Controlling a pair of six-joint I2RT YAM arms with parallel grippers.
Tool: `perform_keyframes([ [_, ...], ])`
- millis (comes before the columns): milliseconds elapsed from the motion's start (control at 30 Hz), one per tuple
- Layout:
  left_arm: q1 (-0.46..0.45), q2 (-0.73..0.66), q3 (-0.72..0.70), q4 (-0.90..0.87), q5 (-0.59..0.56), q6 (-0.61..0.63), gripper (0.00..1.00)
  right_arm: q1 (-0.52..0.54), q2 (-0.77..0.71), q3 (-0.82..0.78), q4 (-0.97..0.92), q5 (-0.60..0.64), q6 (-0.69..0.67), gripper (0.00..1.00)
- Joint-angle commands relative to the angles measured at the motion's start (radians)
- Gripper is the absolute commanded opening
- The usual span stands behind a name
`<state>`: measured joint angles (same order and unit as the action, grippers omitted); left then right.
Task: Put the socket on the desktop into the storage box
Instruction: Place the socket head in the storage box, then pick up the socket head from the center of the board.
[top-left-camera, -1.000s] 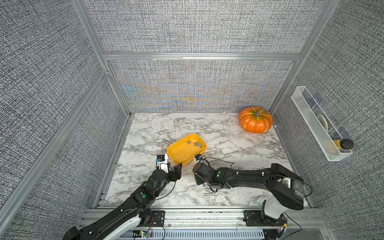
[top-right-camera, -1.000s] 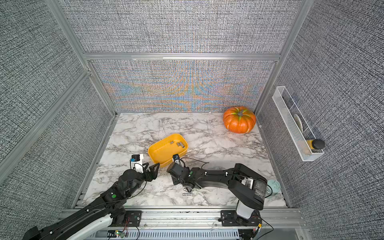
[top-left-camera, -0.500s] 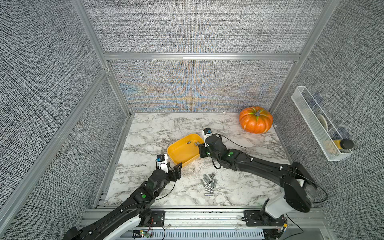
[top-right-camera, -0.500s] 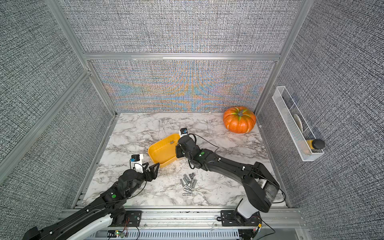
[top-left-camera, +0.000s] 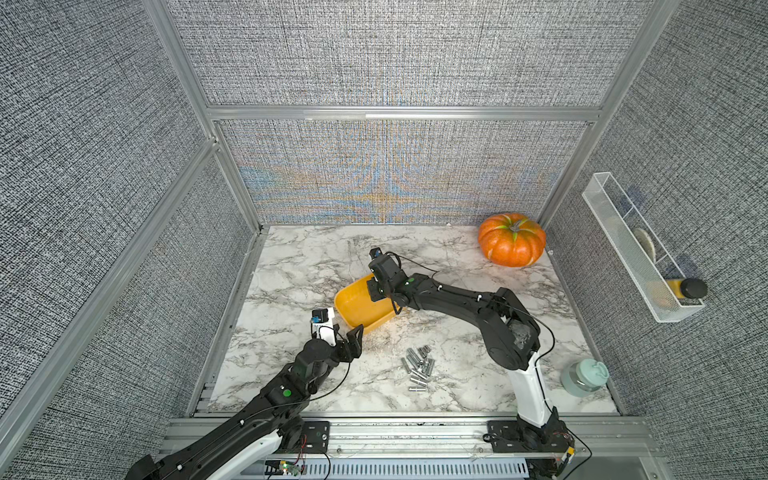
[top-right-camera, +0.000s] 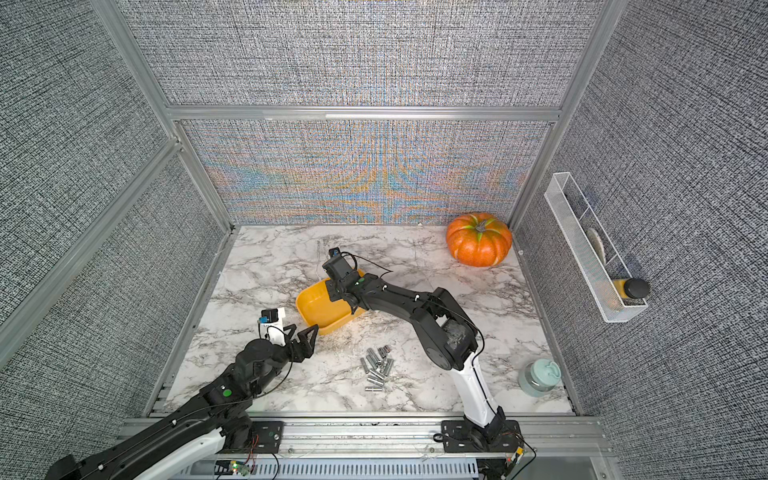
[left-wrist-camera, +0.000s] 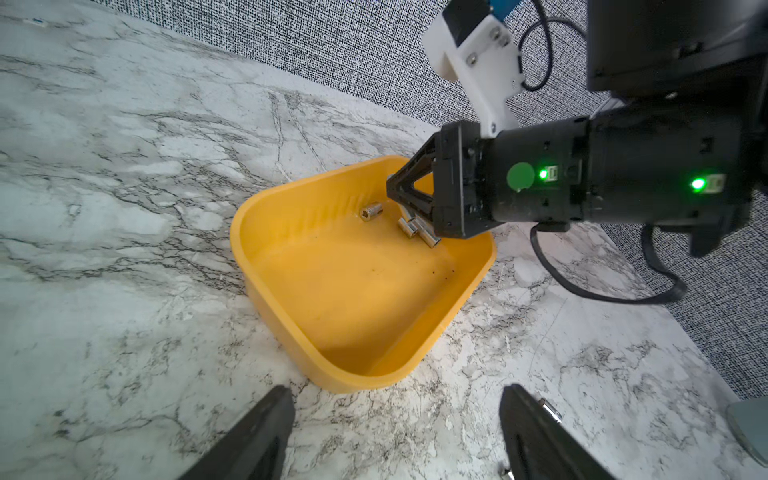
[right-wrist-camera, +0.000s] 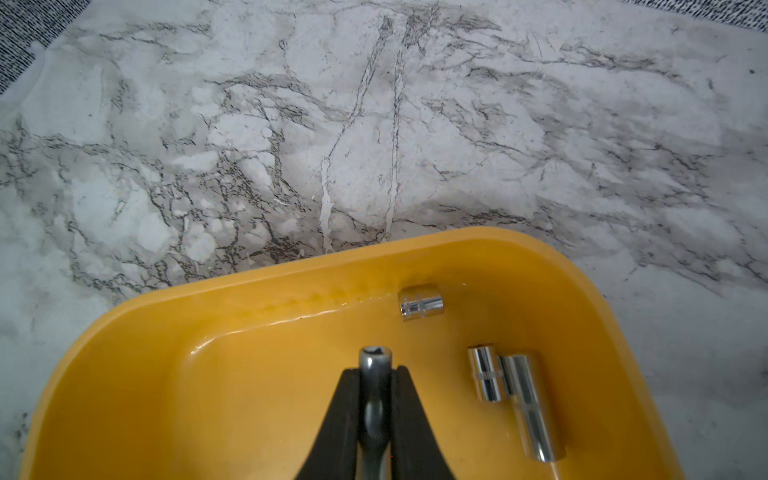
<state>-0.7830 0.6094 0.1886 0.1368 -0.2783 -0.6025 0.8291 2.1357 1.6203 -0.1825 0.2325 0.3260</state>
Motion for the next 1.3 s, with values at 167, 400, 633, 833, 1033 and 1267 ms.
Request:
perform_keyframes([
  [167, 0.001, 0.001, 0.001, 0.014, -0.008, -0.002, 0.83, -0.001, -0.052, -0.041, -0.014, 0.025, -0.018, 0.4],
  [400, 0.001, -0.007, -0.001, 0.015, -0.013, 0.002, 0.83, 0.033, -0.25, -0.221, 0.009, 0.059, -0.01, 0.45],
  [633, 0.001, -0.005, -0.001, 0.014, -0.018, 0.0, 0.83, 0.197, -0.559, -0.548, -0.003, 0.134, 0.088, 0.4],
  [833, 0.0, 0.002, -0.003, 0.021, -0.012, -0.005, 0.83, 0.289, -0.668, -0.775, -0.005, 0.115, 0.256, 0.29],
  [1033, 0.001, 0.025, 0.0, 0.026, -0.01, -0.005, 0.83, 0.365, -0.631, -0.842, 0.035, 0.087, 0.333, 0.24],
  [1267, 0.0, 0.035, 0.004, 0.025, -0.01, -0.002, 0.83, 0.379, -0.566, -0.827, 0.024, 0.116, 0.339, 0.24],
])
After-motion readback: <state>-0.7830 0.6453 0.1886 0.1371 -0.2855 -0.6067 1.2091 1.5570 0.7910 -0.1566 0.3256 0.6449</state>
